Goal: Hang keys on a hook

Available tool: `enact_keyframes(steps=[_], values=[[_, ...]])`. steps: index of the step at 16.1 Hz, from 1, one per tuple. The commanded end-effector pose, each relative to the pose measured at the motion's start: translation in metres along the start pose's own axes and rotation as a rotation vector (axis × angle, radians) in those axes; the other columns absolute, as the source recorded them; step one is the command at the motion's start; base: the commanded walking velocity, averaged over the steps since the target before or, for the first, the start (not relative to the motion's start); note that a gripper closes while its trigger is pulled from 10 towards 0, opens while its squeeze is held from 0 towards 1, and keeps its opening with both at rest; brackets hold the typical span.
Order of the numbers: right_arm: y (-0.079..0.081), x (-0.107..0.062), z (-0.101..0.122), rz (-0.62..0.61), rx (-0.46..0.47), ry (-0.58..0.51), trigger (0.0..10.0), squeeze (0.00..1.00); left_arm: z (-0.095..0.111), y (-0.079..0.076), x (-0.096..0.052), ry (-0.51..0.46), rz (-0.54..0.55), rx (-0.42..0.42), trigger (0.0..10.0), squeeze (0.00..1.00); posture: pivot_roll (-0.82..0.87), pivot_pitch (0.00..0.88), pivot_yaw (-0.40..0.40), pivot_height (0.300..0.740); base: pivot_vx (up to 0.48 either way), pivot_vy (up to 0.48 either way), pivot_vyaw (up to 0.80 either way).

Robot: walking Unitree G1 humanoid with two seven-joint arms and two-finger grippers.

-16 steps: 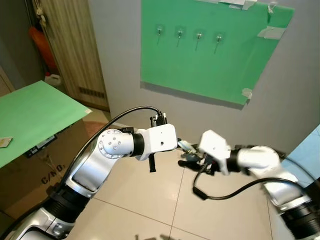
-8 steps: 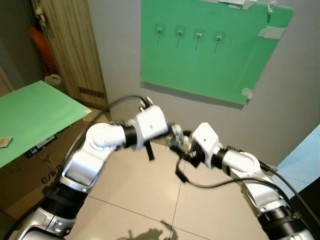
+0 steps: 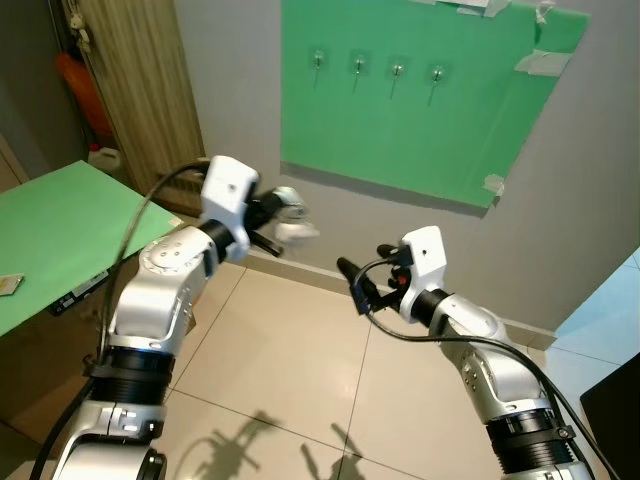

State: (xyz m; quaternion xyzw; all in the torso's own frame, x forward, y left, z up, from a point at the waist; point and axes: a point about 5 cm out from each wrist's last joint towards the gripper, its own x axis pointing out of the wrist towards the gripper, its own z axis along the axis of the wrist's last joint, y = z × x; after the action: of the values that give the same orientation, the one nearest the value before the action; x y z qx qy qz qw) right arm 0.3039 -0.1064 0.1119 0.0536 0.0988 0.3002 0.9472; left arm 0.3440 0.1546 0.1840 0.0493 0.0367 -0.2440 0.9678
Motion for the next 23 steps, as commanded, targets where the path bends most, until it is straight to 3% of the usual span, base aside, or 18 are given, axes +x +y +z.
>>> enact_keyframes(steps=[1, 3, 5, 7, 12, 13, 14, 15, 16, 20, 23], values=[[0.001, -0.001, -0.001, -0.004, 0.003, 0.008, 10.0, 0.0, 0.005, 0.009, 0.003, 0.012, 0.083, -0.025, 0.0, 0.0, -0.03, 0.0, -0.002, 0.74, 0.0, 0.0, 0.0], [0.003, 0.001, -0.003, -0.02, 0.022, 0.009, 10.0, 0.0, 0.008, 0.023, 0.004, 0.021, 0.192, -0.084, 0.0, 0.0, -0.02, 0.0, 0.006, 0.74, 0.0, 0.0, 0.0], [0.0, 0.005, 0.002, -0.105, -0.004, -0.05, 10.0, 0.0, 0.02, 0.032, 0.0, -0.124, 0.301, -0.195, 0.0, 0.0, -0.02, 0.0, 0.015, 0.74, 0.0, 0.0, 0.0], [-0.003, 0.006, 0.01, -0.197, -0.061, -0.112, 10.0, 0.0, 0.019, 0.031, -0.002, -0.169, 0.343, -0.219, 0.0, 0.0, -0.02, 0.0, 0.017, 0.74, 0.0, 0.0, 0.0], [0.009, 0.011, 0.005, -0.167, -0.075, -0.108, 10.0, 0.0, 0.02, 0.03, 0.003, -0.016, 0.275, 0.044, 0.0, 0.0, -0.01, 0.0, 0.02, 0.74, 0.0, 0.0, 0.0], [0.01, 0.013, 0.003, -0.167, -0.078, -0.106, 10.0, 0.0, 0.018, 0.034, 0.003, 0.057, 0.26, 0.147, 0.0, 0.0, -0.01, 0.0, 0.024, 0.74, 0.0, 0.0, 0.0], [0.011, 0.014, 0.002, -0.171, -0.078, -0.107, 10.0, 0.0, 0.006, 0.036, 0.001, 0.232, 0.208, 0.443, 0.0, 0.0, 0.0, 0.0, 0.024, 0.74, 0.0, 0.0, 0.0], [0.012, 0.015, 0.001, -0.171, -0.078, -0.106, 10.0, 0.0, -0.005, 0.037, -0.003, 0.344, 0.141, 0.641, 0.0, 0.0, 0.0, 0.0, 0.027, 0.74, 0.0, 0.0, 0.0], [0.014, 0.016, 0.0, -0.161, -0.082, -0.101, 10.0, 0.0, -0.013, 0.038, -0.008, 0.409, 0.085, 0.748, 0.0, 0.0, 0.0, 0.0, 0.028, 0.74, 0.0, 0.0, 0.0], [0.016, 0.016, -0.002, -0.148, -0.093, -0.09, 10.0, 0.0, -0.023, 0.04, -0.013, 0.483, 0.013, 0.841, 0.0, 0.0, -0.01, 0.0, 0.023, 0.74, 0.0, 0.0, 0.0], [0.016, 0.017, -0.002, -0.144, -0.096, -0.09, 10.0, 0.0, -0.014, 0.04, -0.009, 0.385, 0.049, 0.627, 0.0, 0.0, -0.01, 0.0, 0.023, 0.74, 0.0, 0.0, 0.0]])
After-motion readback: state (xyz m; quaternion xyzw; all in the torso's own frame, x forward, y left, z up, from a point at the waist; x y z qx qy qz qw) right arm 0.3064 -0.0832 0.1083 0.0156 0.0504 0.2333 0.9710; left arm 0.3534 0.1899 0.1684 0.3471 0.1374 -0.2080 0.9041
